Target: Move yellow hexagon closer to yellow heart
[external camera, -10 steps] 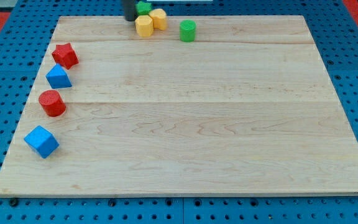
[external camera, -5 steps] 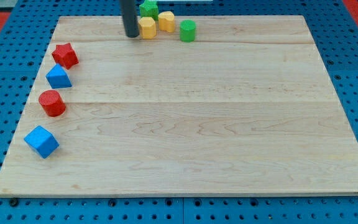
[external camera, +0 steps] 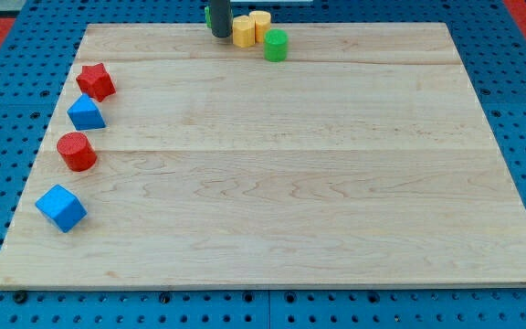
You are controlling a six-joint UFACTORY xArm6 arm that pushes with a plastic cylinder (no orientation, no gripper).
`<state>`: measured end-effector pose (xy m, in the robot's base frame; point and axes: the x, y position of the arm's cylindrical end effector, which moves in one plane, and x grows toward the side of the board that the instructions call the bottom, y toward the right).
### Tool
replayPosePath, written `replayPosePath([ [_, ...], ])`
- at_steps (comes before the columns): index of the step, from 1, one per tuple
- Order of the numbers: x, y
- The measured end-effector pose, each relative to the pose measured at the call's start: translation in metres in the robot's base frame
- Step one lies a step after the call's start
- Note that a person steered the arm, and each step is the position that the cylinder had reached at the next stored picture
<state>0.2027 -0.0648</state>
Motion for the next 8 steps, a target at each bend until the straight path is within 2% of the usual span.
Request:
replayPosePath([
  [5, -0.008, 0.08],
  [7, 0.056, 0.106],
  [8, 0.062, 0.107],
])
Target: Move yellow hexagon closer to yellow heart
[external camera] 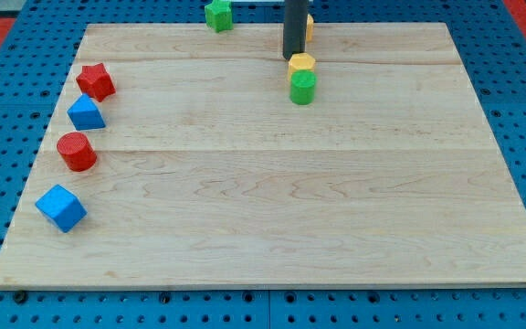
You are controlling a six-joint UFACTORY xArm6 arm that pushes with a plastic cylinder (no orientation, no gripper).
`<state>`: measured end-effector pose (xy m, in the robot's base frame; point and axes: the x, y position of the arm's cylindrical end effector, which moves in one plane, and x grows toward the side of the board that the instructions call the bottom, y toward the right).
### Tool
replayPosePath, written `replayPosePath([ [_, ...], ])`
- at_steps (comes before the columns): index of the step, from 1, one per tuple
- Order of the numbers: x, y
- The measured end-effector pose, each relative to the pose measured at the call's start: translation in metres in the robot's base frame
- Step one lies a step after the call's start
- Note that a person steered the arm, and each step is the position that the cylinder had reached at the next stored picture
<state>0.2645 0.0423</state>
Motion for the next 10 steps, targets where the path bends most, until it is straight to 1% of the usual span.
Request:
replayPosePath([
  [1, 0.0, 0.022],
  [2, 0.041, 0.071],
  [3, 0.078, 0.055],
  [4, 0.059, 0.001],
  [5, 0.016, 0.011],
  [6, 0.047, 0.012],
  [7, 0.06, 0.058],
  [8, 0.037, 0.083],
  [9, 0.001, 0.073],
  [10, 0.033, 0.07],
])
